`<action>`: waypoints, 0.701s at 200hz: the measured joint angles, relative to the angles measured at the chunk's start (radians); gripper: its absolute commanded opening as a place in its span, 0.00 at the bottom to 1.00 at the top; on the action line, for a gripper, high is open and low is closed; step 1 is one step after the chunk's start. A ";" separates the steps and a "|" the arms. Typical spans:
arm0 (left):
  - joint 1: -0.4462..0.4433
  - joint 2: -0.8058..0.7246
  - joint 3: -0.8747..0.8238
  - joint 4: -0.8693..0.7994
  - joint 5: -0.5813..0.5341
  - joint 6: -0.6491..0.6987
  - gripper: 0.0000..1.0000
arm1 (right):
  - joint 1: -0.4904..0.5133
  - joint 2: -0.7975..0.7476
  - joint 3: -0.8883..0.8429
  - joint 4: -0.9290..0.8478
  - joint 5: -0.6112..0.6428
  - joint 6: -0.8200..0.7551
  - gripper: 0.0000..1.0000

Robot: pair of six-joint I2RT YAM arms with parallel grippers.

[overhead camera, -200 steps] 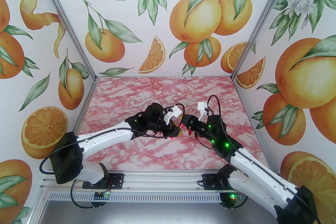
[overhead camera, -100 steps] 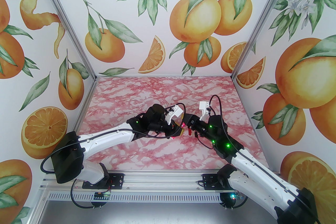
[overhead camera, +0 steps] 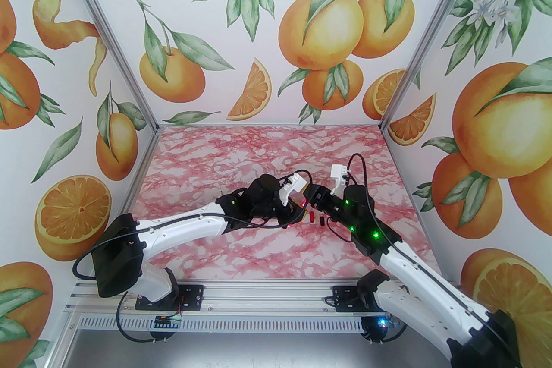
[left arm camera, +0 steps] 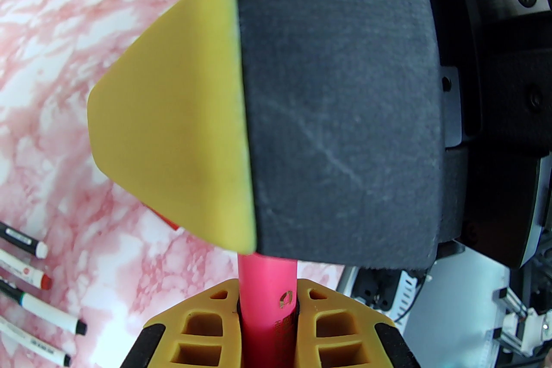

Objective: Open the pen caps

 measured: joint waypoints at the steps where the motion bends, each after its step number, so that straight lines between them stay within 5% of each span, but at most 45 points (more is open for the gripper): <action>1: 0.000 0.000 0.000 0.001 0.000 0.000 0.00 | -0.001 0.000 0.000 0.000 -0.002 0.000 0.13; 140: 0.026 0.003 0.006 0.053 0.043 -0.048 0.00 | -0.035 0.036 0.051 0.000 -0.055 -0.031 0.12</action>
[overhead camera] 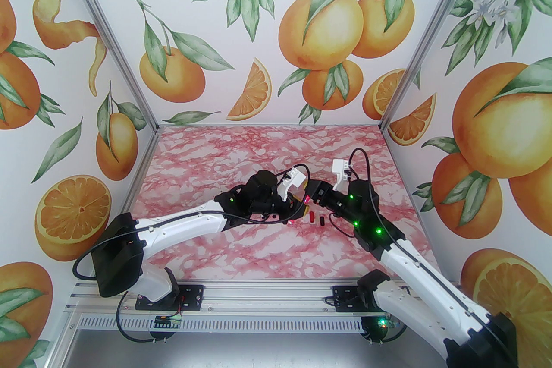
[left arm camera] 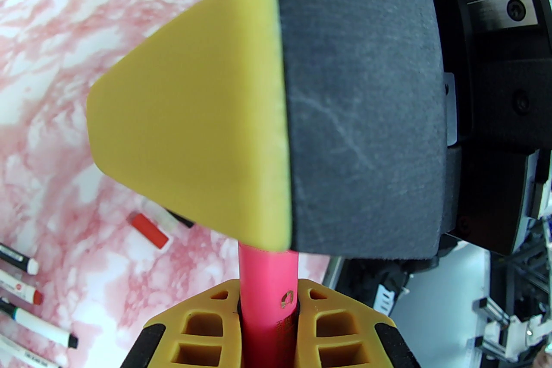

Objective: Open the pen caps

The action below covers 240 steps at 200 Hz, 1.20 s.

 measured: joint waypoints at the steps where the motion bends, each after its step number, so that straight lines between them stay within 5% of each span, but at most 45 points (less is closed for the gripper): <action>1: 0.000 0.000 0.000 0.000 0.000 0.000 0.00 | 0.000 0.001 0.000 0.000 0.000 0.000 0.12; 240: 0.046 -0.046 -0.086 0.118 0.045 -0.035 0.01 | -0.014 0.105 0.097 -0.026 -0.084 -0.045 0.12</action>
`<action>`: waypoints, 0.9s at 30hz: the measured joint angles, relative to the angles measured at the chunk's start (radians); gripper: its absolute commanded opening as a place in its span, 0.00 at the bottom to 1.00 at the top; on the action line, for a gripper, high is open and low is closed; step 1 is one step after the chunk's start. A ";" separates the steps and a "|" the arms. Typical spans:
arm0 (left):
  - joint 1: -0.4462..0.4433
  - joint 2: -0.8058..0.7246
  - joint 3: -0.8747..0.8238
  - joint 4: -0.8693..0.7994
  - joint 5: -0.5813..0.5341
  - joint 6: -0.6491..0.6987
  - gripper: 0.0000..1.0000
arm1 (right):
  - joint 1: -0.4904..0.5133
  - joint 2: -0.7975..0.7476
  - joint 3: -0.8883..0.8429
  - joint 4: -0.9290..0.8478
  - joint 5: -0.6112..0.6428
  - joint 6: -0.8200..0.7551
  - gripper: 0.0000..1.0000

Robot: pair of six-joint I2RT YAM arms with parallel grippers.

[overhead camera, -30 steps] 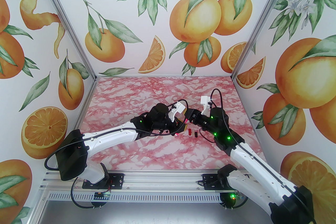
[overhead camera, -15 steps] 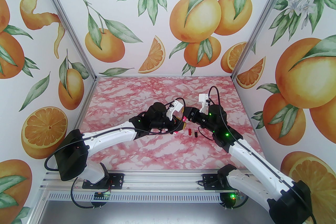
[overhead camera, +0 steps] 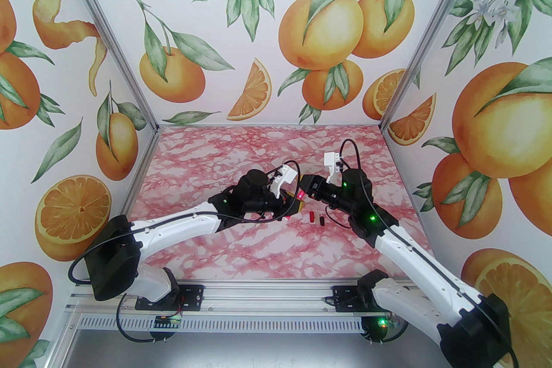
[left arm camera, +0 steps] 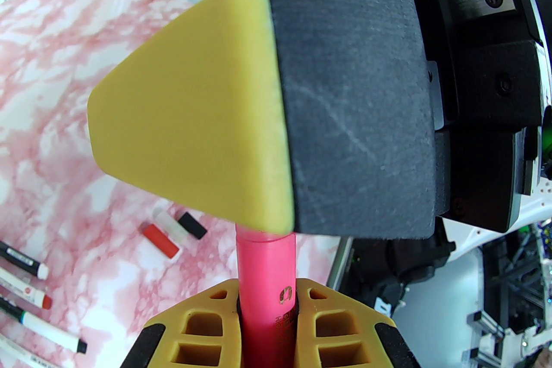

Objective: Open the pen caps

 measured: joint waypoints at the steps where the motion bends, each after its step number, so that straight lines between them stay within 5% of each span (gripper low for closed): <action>1: 0.000 -0.001 0.000 0.000 0.000 0.000 0.01 | 0.000 0.000 0.001 -0.001 0.000 -0.002 0.12; 9: 0.000 -0.012 -0.002 0.000 -0.002 -0.010 0.01 | 0.000 0.000 0.013 -0.011 0.006 -0.002 0.11; 17: -0.047 -0.026 -0.062 -0.149 0.068 -0.045 0.01 | -0.121 -0.021 0.043 0.068 0.305 -0.006 0.11; 27: -0.042 -0.056 -0.064 -0.183 0.017 -0.045 0.01 | -0.121 -0.021 0.058 0.037 0.301 -0.044 0.12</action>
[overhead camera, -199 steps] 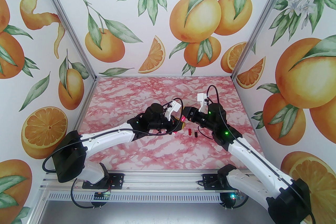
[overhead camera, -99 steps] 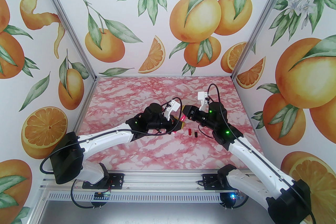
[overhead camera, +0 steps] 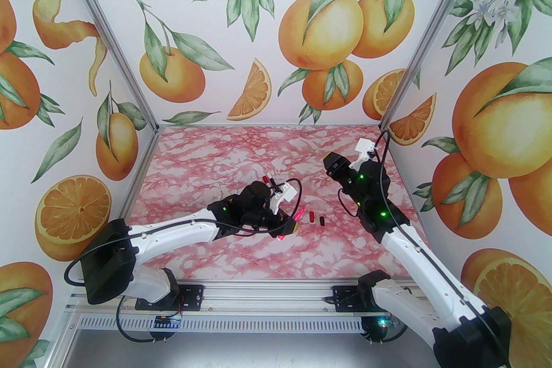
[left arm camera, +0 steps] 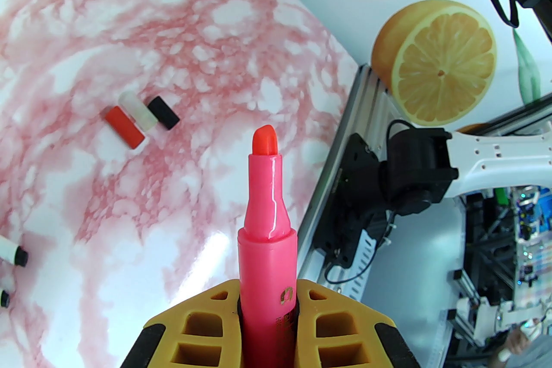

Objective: Open the pen caps

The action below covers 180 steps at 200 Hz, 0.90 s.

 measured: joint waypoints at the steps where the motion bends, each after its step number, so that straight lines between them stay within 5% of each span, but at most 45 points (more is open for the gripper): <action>1: 0.000 -0.002 -0.001 -0.002 -0.003 0.000 0.01 | 0.000 0.000 0.001 -0.004 -0.001 -0.002 0.13; 97: 0.122 -0.222 -0.058 -0.084 -0.173 0.046 0.01 | 0.000 -0.071 -0.066 -0.453 0.004 -0.281 0.13; 180: 0.194 -0.341 -0.106 -0.134 -0.185 0.078 0.01 | 0.000 0.032 -0.204 -0.500 0.053 -0.312 0.15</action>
